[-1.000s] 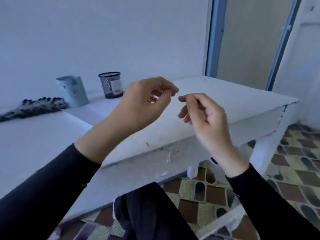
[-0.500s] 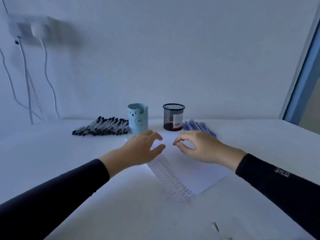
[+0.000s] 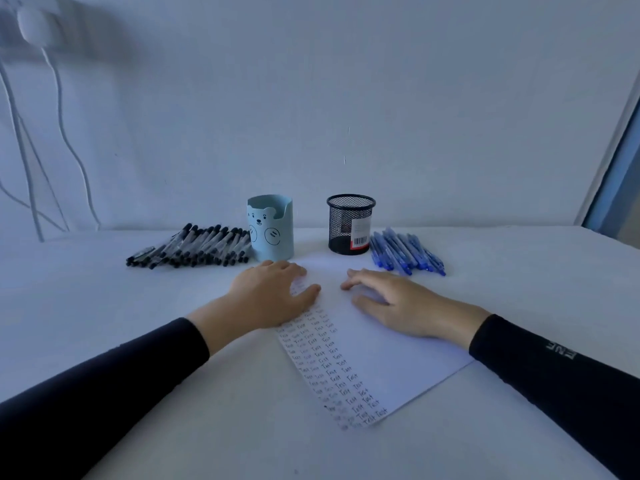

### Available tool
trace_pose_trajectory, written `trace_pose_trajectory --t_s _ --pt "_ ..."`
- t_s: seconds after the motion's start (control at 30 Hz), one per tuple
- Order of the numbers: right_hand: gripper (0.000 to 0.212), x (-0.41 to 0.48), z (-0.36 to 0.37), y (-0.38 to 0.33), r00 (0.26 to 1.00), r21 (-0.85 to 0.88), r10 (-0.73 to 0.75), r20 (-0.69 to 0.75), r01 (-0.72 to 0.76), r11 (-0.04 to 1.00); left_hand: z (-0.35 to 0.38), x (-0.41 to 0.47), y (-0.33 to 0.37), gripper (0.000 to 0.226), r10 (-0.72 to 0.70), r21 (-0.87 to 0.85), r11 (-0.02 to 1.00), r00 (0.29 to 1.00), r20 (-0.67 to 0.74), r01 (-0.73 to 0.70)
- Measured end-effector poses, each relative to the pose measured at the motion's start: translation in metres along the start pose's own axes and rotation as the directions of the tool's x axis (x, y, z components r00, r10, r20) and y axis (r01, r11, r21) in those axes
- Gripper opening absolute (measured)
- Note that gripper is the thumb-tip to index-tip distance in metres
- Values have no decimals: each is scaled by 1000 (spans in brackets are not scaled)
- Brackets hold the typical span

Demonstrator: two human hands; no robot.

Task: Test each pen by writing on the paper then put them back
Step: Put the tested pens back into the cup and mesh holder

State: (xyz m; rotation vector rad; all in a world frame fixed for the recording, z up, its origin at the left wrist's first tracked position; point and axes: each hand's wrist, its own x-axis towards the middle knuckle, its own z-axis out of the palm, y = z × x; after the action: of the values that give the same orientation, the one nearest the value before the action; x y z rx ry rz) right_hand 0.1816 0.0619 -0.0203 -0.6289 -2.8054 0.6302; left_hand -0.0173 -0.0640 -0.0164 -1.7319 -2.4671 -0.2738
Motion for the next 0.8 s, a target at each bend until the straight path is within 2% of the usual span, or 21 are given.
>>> trace_pose_trajectory --t_s 0.13,0.23,0.3,0.8 --pt "36 -5 5 -15 998 -67 47 -45 -50 997 0 8 -11 56 77 -53 996 995 68 -73" --pt "43 -8 15 -32 994 -251 71 -88 -91 964 -2 17 -27 52 160 -154 978 978 131 -139" --pt "46 -8 19 -38 991 -314 67 -112 -99 944 -2 19 -36 49 214 -206 961 968 134 -184" --pt "39 -7 21 -35 983 -291 42 -181 -94 952 5 22 -45 39 250 -328 916 968 11 -232"
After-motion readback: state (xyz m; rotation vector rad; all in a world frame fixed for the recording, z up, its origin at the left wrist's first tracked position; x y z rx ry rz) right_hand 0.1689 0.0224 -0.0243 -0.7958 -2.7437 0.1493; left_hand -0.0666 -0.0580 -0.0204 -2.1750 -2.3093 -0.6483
